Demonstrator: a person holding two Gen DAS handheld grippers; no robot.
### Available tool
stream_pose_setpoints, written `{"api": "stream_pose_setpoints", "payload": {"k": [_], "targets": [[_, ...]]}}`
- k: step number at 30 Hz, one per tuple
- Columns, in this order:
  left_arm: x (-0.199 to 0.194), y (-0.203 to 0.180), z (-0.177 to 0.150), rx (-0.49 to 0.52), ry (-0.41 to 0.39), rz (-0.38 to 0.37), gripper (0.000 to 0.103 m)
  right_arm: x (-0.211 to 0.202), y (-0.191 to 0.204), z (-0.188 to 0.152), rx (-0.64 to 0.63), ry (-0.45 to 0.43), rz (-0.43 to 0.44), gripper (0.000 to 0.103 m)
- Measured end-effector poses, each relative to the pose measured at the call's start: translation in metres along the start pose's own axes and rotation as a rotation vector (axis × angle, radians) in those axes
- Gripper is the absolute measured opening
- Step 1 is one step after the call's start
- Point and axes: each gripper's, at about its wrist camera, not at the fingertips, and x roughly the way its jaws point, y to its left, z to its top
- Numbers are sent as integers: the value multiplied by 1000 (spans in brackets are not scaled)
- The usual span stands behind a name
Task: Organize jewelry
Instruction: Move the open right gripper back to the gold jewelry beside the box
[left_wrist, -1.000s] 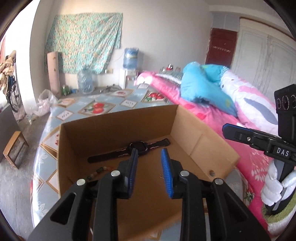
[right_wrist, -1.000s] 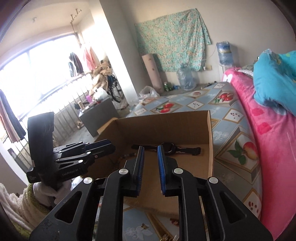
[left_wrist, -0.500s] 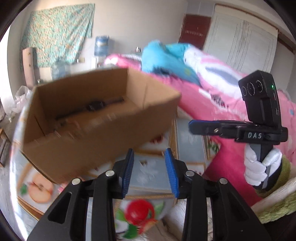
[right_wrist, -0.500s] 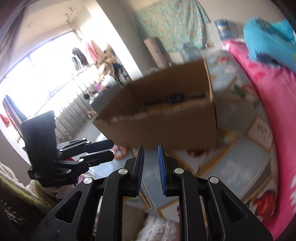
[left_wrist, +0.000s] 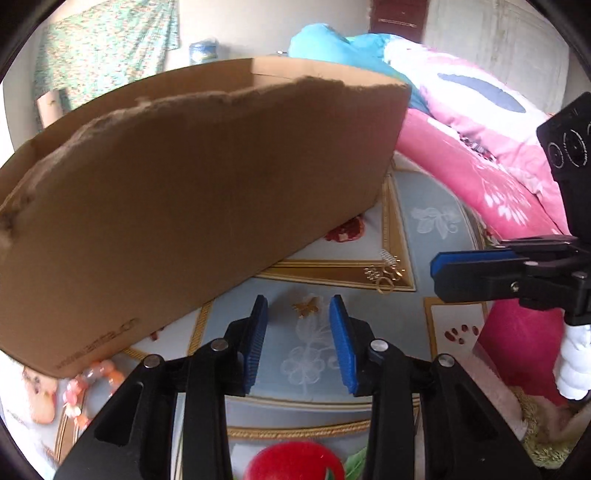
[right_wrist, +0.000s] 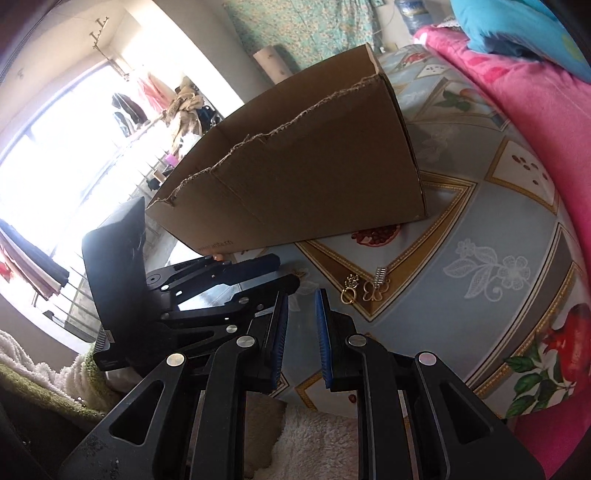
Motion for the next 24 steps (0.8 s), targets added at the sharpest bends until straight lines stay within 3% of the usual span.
{"api": "stream_pose_setpoints", "payload": {"k": [4, 6, 12, 24], "targets": [[3, -5, 2, 41, -4, 21, 31, 3, -5, 1, 12, 7, 5, 17], [3, -11, 1, 77, -5, 59, 25, 3, -6, 1, 15, 8, 8, 17], [4, -15, 2, 92, -3, 72, 12, 1, -6, -3, 11, 5, 8, 17], [-2, -9, -4, 60, -1, 59, 12, -9, 5, -10, -20, -16, -40, 17]]}}
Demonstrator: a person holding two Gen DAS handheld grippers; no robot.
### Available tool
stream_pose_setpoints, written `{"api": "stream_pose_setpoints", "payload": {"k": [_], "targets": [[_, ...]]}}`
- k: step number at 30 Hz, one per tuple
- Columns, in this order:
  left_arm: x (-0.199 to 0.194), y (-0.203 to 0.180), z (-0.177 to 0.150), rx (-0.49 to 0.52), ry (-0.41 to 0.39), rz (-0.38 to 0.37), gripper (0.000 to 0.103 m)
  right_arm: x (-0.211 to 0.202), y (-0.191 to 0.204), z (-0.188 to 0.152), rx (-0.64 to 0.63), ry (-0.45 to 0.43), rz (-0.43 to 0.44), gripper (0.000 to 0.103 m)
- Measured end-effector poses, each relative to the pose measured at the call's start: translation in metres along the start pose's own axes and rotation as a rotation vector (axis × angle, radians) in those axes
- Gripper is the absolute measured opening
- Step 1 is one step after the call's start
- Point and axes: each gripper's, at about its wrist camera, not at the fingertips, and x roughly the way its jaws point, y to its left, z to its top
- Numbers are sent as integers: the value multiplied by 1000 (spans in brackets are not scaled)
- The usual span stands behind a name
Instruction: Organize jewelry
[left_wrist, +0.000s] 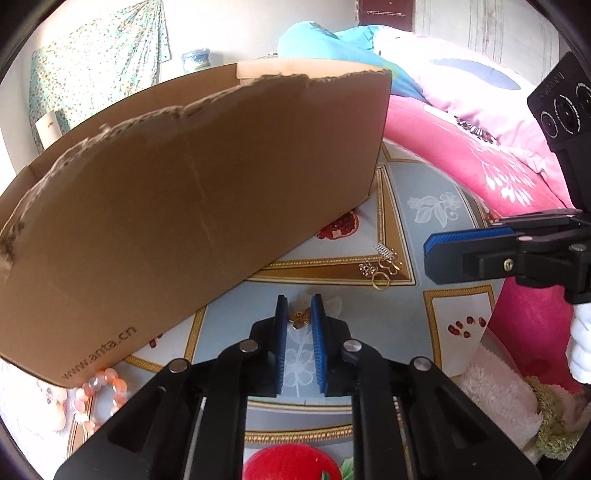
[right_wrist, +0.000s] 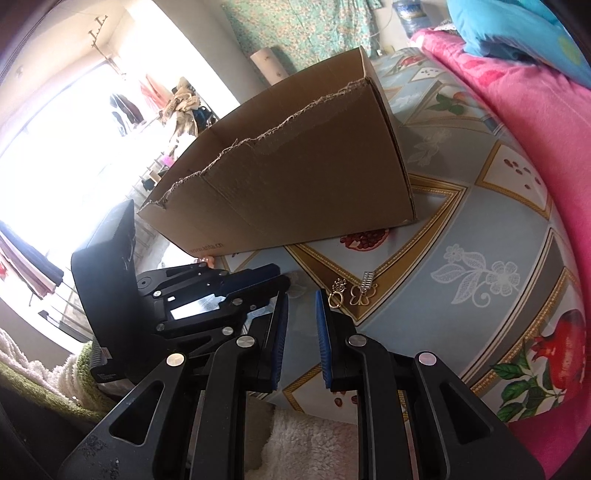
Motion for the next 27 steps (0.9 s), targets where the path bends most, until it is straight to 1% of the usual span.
{"api": "stream_pose_setpoints", "payload": {"k": [7, 13, 20, 27], "targets": [[-11, 10, -5, -40, -4, 13, 12, 10, 14, -4, -73, 21, -90, 17], [-14, 17, -9, -60, -5, 16, 12, 22, 13, -1, -89, 39, -143, 17], [-14, 18, -9, -62, -6, 11, 12, 38, 18, 0, -151, 72, -207, 18], [-14, 19, -10, -59, -7, 6, 12, 50, 27, -1, -252, 82, -302, 18]]}}
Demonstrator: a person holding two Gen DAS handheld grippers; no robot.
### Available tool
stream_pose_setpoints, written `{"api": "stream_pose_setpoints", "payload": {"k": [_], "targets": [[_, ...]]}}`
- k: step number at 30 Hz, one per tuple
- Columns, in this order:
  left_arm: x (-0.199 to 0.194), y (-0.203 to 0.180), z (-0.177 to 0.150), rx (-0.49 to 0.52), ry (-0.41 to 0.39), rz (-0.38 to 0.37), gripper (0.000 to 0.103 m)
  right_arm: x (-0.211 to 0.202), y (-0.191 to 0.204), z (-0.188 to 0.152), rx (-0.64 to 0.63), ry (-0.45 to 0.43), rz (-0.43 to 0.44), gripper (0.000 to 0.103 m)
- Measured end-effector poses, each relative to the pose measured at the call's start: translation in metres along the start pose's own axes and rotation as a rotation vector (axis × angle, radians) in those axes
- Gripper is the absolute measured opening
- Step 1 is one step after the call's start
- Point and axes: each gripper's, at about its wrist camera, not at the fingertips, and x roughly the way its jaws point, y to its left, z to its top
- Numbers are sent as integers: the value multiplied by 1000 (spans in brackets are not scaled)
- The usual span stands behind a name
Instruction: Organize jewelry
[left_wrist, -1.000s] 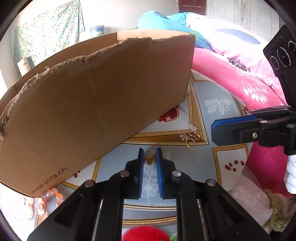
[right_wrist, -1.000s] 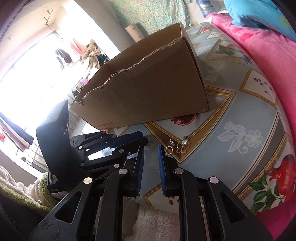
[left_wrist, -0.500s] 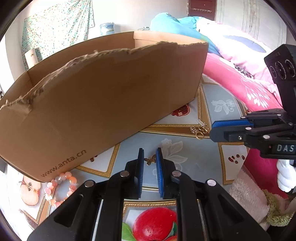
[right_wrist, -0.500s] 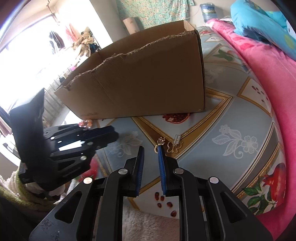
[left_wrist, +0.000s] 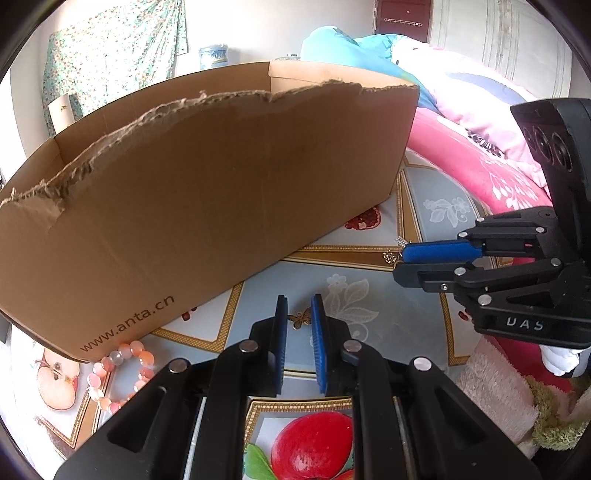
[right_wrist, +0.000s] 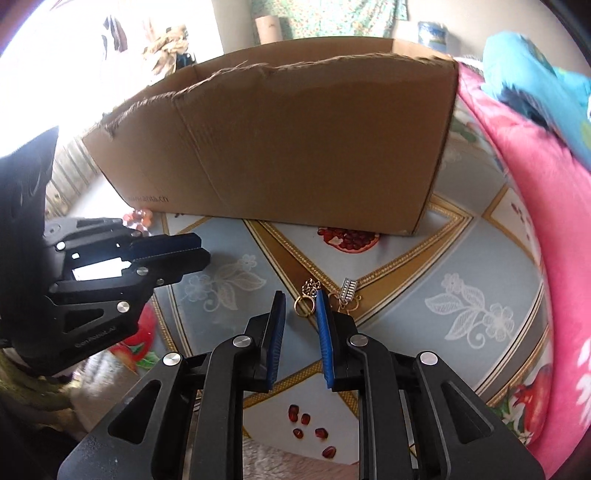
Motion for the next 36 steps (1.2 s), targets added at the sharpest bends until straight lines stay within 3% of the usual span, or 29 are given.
{"api": "stream_pose_setpoints", "payload": {"k": [3, 6, 9, 12, 18, 24, 26, 28, 36], "targets": [[0, 1, -1, -3, 2, -3, 12, 3, 6, 1, -42, 2, -27, 17], [0, 2, -1, -6, 0, -2, 12, 7, 13, 2, -70, 5, -47, 9], [-1, 2, -1, -8, -3, -2, 12, 8, 10, 2, -50, 2, -37, 9], [-2, 2, -1, -8, -6, 0, 12, 4, 8, 2, -40, -2, -30, 2], [-7, -1, -2, 2, -13, 5, 12, -6, 3, -2, -25, -1, -16, 2], [-10, -4, -1, 6, -19, 14, 12, -12, -4, -3, 45, 3, 25, 8], [-10, -4, -1, 5, -20, 16, 12, -15, -6, -6, 65, -2, 28, 17], [-10, -5, -1, 4, -21, 18, 12, -15, -5, -7, 80, -3, 23, 18], [-9, -2, -2, -2, -18, 21, 12, -10, 20, -15, 105, -38, -84, 20]]}}
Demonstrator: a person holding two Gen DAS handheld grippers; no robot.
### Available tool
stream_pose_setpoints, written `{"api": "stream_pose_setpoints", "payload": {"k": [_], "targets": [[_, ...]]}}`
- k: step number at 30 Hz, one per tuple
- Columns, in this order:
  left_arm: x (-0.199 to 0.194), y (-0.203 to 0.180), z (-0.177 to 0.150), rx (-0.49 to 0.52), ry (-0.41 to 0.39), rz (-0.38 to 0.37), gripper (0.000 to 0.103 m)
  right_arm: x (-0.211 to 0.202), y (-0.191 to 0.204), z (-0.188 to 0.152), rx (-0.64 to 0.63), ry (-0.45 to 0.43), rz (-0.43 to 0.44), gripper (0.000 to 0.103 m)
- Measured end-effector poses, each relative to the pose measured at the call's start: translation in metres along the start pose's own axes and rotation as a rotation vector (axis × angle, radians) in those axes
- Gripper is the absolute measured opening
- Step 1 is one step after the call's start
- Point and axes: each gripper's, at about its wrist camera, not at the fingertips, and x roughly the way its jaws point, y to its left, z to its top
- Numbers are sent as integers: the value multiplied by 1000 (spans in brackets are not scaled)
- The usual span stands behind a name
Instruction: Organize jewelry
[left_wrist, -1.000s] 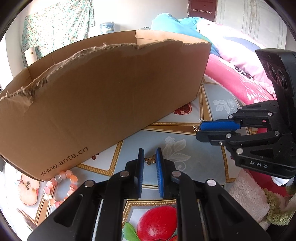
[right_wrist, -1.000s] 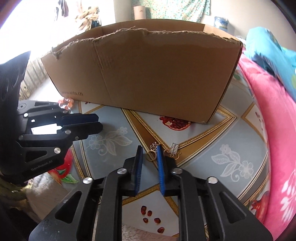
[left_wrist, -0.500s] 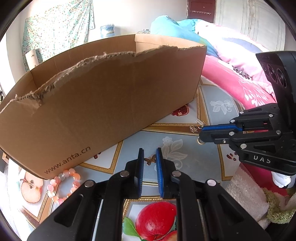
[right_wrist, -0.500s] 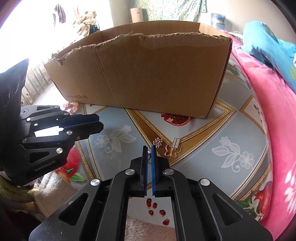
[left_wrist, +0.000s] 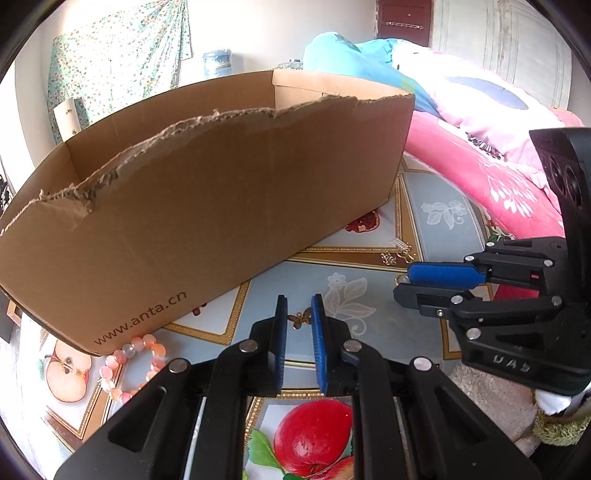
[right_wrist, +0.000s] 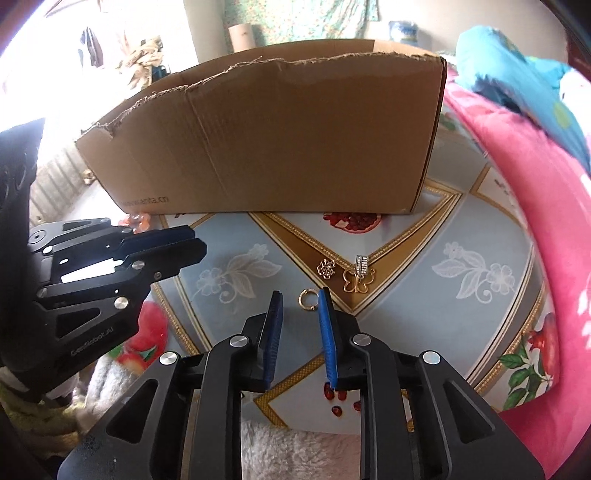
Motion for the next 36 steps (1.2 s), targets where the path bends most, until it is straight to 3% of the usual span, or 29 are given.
{"api": "stream_pose_setpoints", "payload": {"k": [7, 10, 21, 23, 28, 36], "targets": [[2, 1, 0, -7, 3, -1, 12, 5, 12, 0, -12, -45, -78, 19], [3, 2, 0, -9, 4, 0, 12, 7, 13, 0, -10, -58, -91, 9], [0, 2, -1, -12, -6, 2, 12, -2, 0, -5, 16, -66, -77, 9], [-4, 1, -1, -9, -14, 3, 12, -9, -18, -7, 20, -74, -74, 9], [-21, -5, 3, -1, -48, -6, 12, -44, -21, -6, -11, -156, -72, 9], [-83, 0, 37, -28, -205, -89, 12, -99, -13, 29, -73, -349, -31, 9]]}}
